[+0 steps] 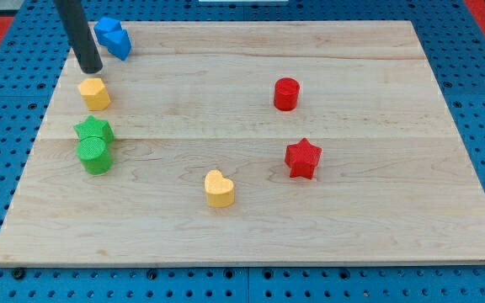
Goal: Slide the yellow hexagon diagonally to the red circle
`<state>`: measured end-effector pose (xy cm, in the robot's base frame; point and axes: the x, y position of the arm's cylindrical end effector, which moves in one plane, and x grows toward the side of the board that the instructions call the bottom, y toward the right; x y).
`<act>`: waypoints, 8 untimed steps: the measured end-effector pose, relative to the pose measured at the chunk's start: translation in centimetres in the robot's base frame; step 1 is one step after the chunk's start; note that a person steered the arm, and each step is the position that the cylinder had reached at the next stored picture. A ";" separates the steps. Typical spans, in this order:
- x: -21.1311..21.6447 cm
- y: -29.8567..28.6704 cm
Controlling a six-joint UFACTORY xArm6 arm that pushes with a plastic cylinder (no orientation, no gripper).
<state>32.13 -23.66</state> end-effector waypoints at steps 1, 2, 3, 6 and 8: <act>2.2 -2.1; 4.7 2.6; 4.1 7.0; 2.6 12.2; 7.5 9.0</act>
<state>39.66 -14.63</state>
